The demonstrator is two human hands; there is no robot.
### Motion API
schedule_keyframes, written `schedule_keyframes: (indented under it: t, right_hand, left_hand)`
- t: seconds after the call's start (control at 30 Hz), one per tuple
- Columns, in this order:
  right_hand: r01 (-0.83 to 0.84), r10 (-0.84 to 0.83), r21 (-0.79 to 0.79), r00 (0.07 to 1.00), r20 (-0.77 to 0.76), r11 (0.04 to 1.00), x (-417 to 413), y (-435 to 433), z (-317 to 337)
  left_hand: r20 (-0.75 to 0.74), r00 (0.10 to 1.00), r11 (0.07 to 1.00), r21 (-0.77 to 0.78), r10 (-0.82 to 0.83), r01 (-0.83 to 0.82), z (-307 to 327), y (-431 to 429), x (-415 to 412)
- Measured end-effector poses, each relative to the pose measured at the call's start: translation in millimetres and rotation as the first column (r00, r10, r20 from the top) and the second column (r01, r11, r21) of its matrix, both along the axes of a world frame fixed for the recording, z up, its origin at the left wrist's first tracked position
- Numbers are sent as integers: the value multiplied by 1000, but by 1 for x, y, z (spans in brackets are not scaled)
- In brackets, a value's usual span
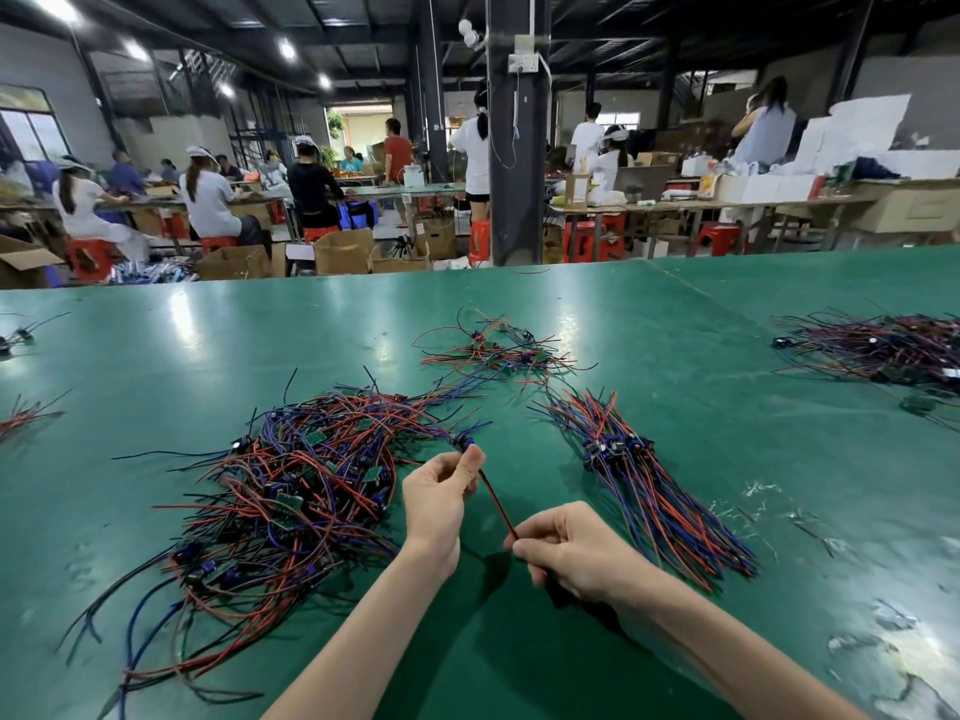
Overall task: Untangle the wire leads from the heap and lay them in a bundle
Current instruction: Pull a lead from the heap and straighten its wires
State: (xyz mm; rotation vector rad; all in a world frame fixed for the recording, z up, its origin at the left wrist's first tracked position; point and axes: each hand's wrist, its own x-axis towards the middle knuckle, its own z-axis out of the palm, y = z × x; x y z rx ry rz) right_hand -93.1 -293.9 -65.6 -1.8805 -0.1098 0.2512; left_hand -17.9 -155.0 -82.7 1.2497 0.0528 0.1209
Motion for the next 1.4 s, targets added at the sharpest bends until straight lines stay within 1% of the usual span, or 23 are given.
schedule_keyframes:
  t: [0.27,0.37,0.53,0.77,0.9,1.03,1.2,1.3,1.4]
  right_hand:
    - [-9,9,30,1000,-22,1000,-2,3,-1]
    - [-28,28,3,999,-17,1000,-3,4,2]
    - [-15,15,-45,1000,-4,999,-4,5,3]
    - [-17,18,65,1000,-14,998,-7,4,-1]
    - [-26,26,28,1000,3,999,-8,3,-1]
    - [-48,48,-24,999,-13,999,-10,6,3]
    - [-71,66,-51,994,-89,996,-13,2,9]
    - [-85,79,-46,991,-105,995,-14,1,10]
    - [-87,86,-2,992,-88,996,-15,1,10]
  left_hand:
    - [-21,1000,1000,-28,-10,9,0,2,1]
    - [-27,1000,999,-47,-16,14,1,3,1]
    - [-28,1000,998,-62,-1,0,3,3,0]
    - [-25,1000,996,-89,-4,2,4,4,0]
    - [-30,999,991,-132,-13,9,3,10,-1]
    - [-19,1000,994,-110,-15,13,1,13,-3]
    - [-8,1000,998,-66,-2,2,1,12,-5]
    - [-2,1000,999,-50,12,-12,1,12,-7]
    - [-6,1000,998,-58,28,-29,2,12,-7]
